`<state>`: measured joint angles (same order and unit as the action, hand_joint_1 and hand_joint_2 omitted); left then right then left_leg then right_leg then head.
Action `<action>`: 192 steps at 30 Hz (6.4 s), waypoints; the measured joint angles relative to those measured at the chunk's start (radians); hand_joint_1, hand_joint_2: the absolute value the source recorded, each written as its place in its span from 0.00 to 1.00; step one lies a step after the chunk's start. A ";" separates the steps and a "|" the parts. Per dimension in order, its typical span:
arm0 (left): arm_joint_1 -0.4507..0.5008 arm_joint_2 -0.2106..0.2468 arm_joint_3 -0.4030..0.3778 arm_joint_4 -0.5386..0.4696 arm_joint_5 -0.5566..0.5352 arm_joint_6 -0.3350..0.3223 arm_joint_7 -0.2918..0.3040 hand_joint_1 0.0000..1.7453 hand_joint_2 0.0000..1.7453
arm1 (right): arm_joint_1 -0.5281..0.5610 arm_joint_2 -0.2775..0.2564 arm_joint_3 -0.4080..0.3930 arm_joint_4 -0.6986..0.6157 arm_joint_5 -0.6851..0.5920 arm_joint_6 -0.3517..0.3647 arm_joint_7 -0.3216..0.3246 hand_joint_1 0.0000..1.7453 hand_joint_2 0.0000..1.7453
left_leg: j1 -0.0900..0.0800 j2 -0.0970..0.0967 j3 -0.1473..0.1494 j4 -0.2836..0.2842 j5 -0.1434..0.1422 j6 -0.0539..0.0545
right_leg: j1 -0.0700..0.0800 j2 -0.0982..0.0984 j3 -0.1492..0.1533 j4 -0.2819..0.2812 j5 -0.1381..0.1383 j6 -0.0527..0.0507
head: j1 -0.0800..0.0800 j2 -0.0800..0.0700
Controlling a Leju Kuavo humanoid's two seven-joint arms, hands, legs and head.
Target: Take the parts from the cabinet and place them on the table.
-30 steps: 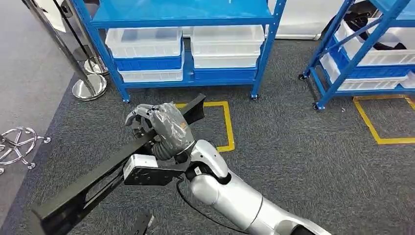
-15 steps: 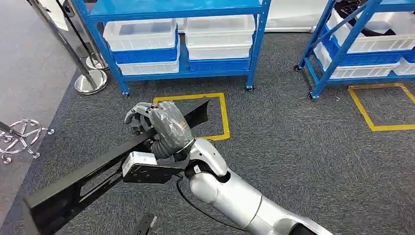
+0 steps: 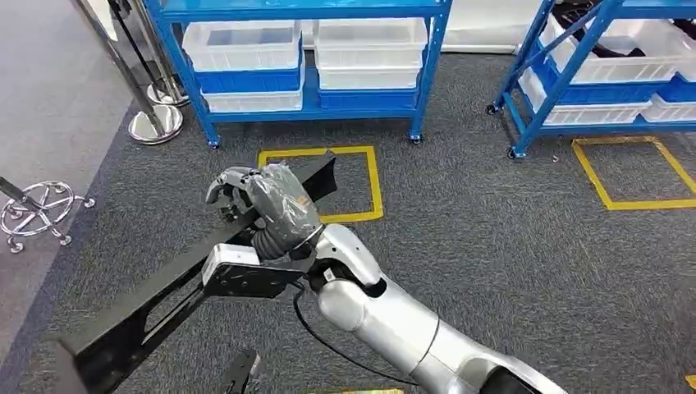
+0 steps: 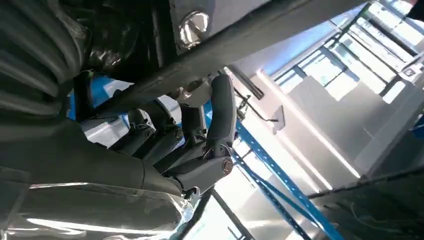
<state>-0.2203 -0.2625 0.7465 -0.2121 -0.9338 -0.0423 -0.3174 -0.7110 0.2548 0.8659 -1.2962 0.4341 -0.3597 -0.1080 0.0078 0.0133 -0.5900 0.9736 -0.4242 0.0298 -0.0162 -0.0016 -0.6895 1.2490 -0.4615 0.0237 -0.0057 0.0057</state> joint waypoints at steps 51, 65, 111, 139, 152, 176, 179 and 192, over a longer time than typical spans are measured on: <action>0.013 0.029 -0.059 0.000 -0.042 0.109 -0.070 0.00 1.00 | 0.080 -0.078 0.025 -0.130 0.189 -0.097 -0.116 1.00 1.00 | -0.015 0.033 -0.004 0.040 -0.025 -0.023 | 0.013 -0.102 0.107 -0.221 -0.020 -0.031 | -0.001 0.000; 0.012 0.040 -0.068 0.000 -0.037 0.118 -0.070 0.00 1.00 | 0.123 -0.109 0.020 -0.167 0.205 -0.107 -0.118 1.00 1.00 | 0.000 -0.125 -0.034 0.056 -0.006 -0.019 | -0.003 0.081 0.095 -0.199 -0.028 -0.022 | -0.001 0.000; 0.043 0.045 -0.056 0.000 -0.008 0.115 -0.051 0.00 1.00 | 0.141 -0.076 0.023 -0.134 0.195 -0.077 -0.146 1.00 1.00 | -0.006 0.053 -0.024 0.043 -0.004 -0.038 | 0.009 -0.097 0.124 -0.219 -0.040 -0.033 | -0.006 0.000; 0.055 0.039 -0.056 0.000 -0.023 0.101 -0.057 0.00 1.00 | 0.189 -0.110 0.025 -0.168 0.235 -0.106 -0.140 1.00 1.00 | 0.008 0.023 -0.046 0.099 0.002 -0.052 | 0.004 -0.081 0.118 -0.214 -0.031 -0.052 | -0.006 0.000; 0.043 0.038 -0.056 0.000 -0.016 0.093 -0.058 0.00 1.00 | 0.164 -0.107 0.025 -0.169 0.246 -0.087 -0.126 1.00 1.00 | -0.005 -0.077 -0.015 0.031 0.006 0.004 | 0.005 0.002 -0.019 0.041 -0.120 -0.022 | -0.005 0.000; 0.037 0.030 -0.057 0.000 -0.019 0.096 -0.062 0.00 1.00 | 0.178 -0.104 0.025 -0.179 0.271 -0.105 -0.119 1.00 1.00 | 0.001 0.014 -0.013 0.020 0.012 -0.008 | 0.007 -0.094 0.129 -0.220 -0.038 -0.017 | -0.006 0.000; 0.031 0.028 -0.057 0.000 -0.019 0.100 -0.054 0.00 1.00 | 0.180 -0.106 0.021 -0.179 0.271 -0.107 -0.117 1.00 1.00 | -0.003 -0.017 -0.012 0.017 0.014 0.006 | 0.004 -0.005 0.041 -0.036 -0.135 -0.016 | -0.005 0.000; 0.041 0.026 -0.057 0.000 -0.013 0.100 -0.051 0.00 1.00 | 0.180 -0.112 0.019 -0.177 0.272 -0.106 -0.117 1.00 1.00 | -0.002 -0.082 -0.038 0.072 -0.020 -0.039 | 0.000 0.024 0.091 -0.219 0.006 -0.049 | -0.006 0.000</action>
<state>-0.1794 -0.2369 0.6893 -0.2121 -0.9472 0.0580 -0.3681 -0.5315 0.1431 0.8854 -1.4733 0.7057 -0.4662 -0.2251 0.0055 -0.0690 -0.6281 1.0458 -0.4442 -0.0094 -0.0166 0.0222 -0.5982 1.0295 -0.4552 -0.0258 -0.0114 0.0057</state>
